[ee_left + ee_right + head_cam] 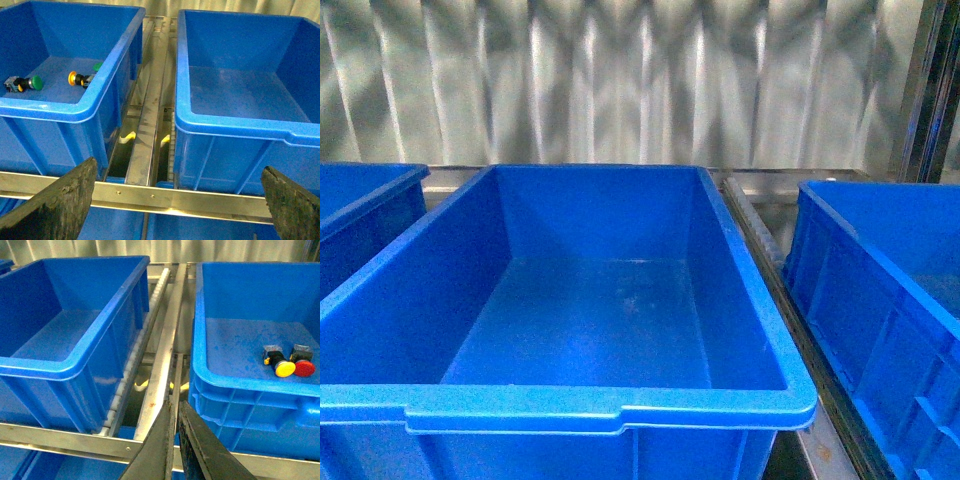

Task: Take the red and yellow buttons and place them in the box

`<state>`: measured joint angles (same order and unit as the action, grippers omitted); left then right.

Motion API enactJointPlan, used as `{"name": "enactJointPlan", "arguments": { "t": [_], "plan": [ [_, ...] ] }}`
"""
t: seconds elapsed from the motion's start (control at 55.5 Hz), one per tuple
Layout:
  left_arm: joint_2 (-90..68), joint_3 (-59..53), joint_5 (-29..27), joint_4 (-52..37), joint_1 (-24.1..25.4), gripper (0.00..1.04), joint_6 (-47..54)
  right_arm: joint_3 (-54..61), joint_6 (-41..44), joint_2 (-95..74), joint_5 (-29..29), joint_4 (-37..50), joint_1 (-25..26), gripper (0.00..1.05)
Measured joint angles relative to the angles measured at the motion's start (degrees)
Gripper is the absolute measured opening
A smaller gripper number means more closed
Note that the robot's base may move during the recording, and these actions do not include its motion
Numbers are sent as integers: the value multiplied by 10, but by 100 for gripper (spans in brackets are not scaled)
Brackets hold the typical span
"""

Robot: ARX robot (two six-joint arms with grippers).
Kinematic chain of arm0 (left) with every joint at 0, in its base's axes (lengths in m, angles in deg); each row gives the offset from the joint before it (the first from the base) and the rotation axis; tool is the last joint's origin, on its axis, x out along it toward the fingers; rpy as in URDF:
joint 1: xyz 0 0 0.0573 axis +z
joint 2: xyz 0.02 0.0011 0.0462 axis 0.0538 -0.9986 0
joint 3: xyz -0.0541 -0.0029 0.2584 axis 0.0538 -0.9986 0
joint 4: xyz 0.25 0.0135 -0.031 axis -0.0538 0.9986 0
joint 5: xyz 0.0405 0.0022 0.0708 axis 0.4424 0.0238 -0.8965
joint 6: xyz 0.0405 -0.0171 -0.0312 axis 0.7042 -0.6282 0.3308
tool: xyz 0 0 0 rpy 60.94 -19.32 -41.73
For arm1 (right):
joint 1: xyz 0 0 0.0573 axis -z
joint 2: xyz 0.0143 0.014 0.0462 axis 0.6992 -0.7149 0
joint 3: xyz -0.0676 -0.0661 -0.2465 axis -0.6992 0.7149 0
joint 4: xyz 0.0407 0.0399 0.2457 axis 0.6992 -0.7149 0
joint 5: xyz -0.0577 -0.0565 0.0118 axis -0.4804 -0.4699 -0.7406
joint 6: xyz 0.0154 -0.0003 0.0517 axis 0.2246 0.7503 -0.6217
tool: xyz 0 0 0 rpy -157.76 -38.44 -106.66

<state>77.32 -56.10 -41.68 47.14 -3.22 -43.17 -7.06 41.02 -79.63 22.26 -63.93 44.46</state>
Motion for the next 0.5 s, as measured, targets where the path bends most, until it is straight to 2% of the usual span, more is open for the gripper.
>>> {"name": "enactJointPlan", "arguments": {
  "t": [0.072, 0.108, 0.162, 0.504],
  "plan": [
    [0, 0, 0, 0, 0, 97, 0, 0, 0, 15, 0, -15, 0, 3],
    [0, 0, 0, 0, 0, 97, 0, 0, 0, 50, 2, -66, 0, 3],
    [0, 0, 0, 0, 0, 97, 0, 0, 0, 83, 0, -99, 0, 3],
    [0, 0, 0, 0, 0, 97, 0, 0, 0, 104, 0, -106, 0, 3]
  ]
}}
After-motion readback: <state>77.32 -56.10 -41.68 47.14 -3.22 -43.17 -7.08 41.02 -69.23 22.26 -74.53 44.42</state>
